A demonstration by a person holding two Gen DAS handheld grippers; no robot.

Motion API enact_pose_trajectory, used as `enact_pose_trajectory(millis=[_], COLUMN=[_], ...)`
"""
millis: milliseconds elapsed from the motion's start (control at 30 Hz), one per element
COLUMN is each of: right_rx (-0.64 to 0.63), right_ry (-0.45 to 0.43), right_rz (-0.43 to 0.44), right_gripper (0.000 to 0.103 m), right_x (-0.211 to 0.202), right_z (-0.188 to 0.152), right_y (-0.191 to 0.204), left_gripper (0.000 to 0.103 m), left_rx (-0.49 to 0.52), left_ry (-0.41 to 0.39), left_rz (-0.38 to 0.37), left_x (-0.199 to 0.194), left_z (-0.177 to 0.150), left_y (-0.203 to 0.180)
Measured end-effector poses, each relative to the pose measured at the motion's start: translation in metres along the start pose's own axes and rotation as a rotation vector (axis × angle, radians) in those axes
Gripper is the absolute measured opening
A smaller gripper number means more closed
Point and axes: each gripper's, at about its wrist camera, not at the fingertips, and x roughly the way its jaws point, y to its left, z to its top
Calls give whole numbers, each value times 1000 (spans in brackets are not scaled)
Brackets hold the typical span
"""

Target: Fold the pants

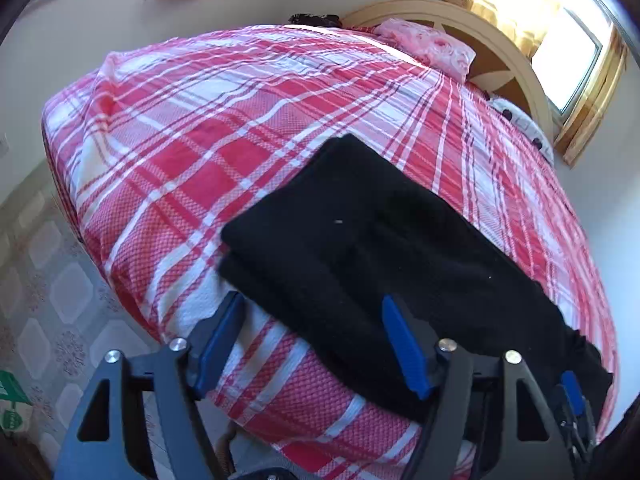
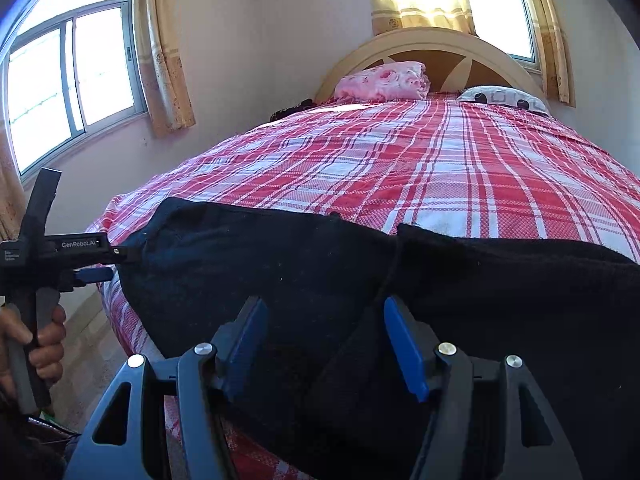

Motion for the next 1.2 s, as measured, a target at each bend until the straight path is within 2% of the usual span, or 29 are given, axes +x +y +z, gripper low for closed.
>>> enact_pose_trajectory(millis=[133, 167, 200, 233, 267, 367, 567, 633, 700, 733, 867, 933, 1100, 1200], right_rx=[15, 24, 34, 52, 66, 133, 240, 256, 286, 300, 314, 360, 528, 582], right_ry=[-2, -3, -3, -7, -12, -51, -146, -138, -70, -43, -111, -140, -177, -222], right_rz=[17, 21, 25, 29, 34, 41, 42, 51, 36, 36, 43, 41, 24, 4], right_gripper=[64, 64, 64, 64, 64, 64, 64, 64, 64, 64, 64, 64, 64, 64], right_x=[-2, -2, -4, -6, -9, -21, -45, -43, -31, -27, -45, -53, -75, -100], right_z=[1, 1, 1, 2, 3, 3, 3, 3, -1, -3, 3, 4, -4, -10], right_y=[-3, -4, -6, -7, -9, -18, -41, -46, -51, -55, -63, -75, -124, -145], left_gripper=[74, 67, 51, 41, 26, 21, 19, 19, 18, 18, 18, 18, 18, 18], left_rx=[-54, -71, -95, -126, -147, -175, -108, -116, -107, -83, 72, 183, 452, 595], left_ry=[0, -3, -12, -27, -38, -49, -68, -58, -67, -89, -192, -248, -308, -280], left_rz=[-30, -47, -70, -102, -128, -182, -133, -137, -145, -148, -195, -257, -481, -626], left_x=[3, 2, 0, -3, -5, -5, -6, -4, -9, -16, -45, -63, -97, -106], left_z=[9, 12, 16, 20, 21, 23, 22, 25, 29, 31, 36, 33, 5, -25], left_y=[1, 2, 5, 8, 11, 15, 2, 4, 1, -5, -45, -77, -168, -219])
